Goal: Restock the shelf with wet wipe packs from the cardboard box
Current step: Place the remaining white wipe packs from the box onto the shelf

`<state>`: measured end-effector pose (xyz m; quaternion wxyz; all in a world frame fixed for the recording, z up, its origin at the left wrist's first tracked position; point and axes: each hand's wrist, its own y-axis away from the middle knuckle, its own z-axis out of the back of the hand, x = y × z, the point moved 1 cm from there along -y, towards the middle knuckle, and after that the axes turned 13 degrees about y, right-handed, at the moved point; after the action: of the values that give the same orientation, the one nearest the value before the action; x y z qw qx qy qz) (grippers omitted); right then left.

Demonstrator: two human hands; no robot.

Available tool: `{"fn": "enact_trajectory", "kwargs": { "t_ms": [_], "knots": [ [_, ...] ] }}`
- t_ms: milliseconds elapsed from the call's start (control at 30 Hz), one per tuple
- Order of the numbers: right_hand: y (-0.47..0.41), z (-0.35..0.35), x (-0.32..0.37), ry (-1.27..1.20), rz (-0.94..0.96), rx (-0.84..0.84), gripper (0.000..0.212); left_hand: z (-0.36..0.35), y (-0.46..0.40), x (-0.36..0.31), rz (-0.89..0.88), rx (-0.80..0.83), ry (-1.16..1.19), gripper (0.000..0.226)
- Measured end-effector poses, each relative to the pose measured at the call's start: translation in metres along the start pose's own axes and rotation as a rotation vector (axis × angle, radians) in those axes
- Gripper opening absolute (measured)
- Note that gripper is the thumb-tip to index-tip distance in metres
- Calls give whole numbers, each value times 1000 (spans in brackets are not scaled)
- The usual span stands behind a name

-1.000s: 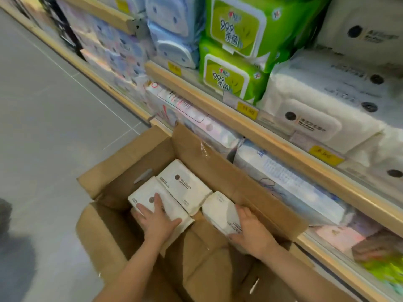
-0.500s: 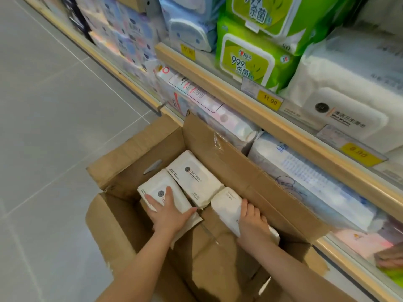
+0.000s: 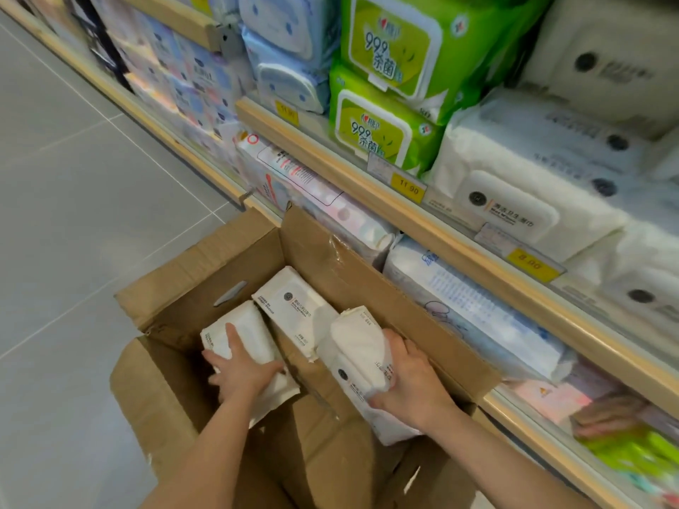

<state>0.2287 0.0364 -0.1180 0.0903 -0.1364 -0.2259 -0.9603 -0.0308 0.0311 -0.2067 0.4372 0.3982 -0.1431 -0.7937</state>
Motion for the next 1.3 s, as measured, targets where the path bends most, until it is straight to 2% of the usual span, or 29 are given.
{"fn": "enact_trajectory", "kwargs": {
  "t_ms": [200,333,533,733,867,1000,1133,1300],
  "knots": [
    [30,76,14,8,86,-79,107,46,25,-16,-80,51,156,100],
    [56,138,24,74,83,-192,108,86,48,-37,-216,88,186,90],
    [91,222,41,161,82,-369,111,131,103,-101,-432,155,261,101],
    [111,298,44,418,41,-525,93,150,140,-168,-604,171,439,105],
    [100,330,29,522,-83,-500,89,140,146,-197,-683,149,528,95],
    [73,343,4,373,-153,-473,93,125,144,-217,-726,126,566,90],
    [40,354,-4,281,-154,-444,88,113,135,-227,-722,144,575,97],
    [16,368,-18,532,-82,-439,78,103,132,-234,-739,152,598,95]
  ]
}}
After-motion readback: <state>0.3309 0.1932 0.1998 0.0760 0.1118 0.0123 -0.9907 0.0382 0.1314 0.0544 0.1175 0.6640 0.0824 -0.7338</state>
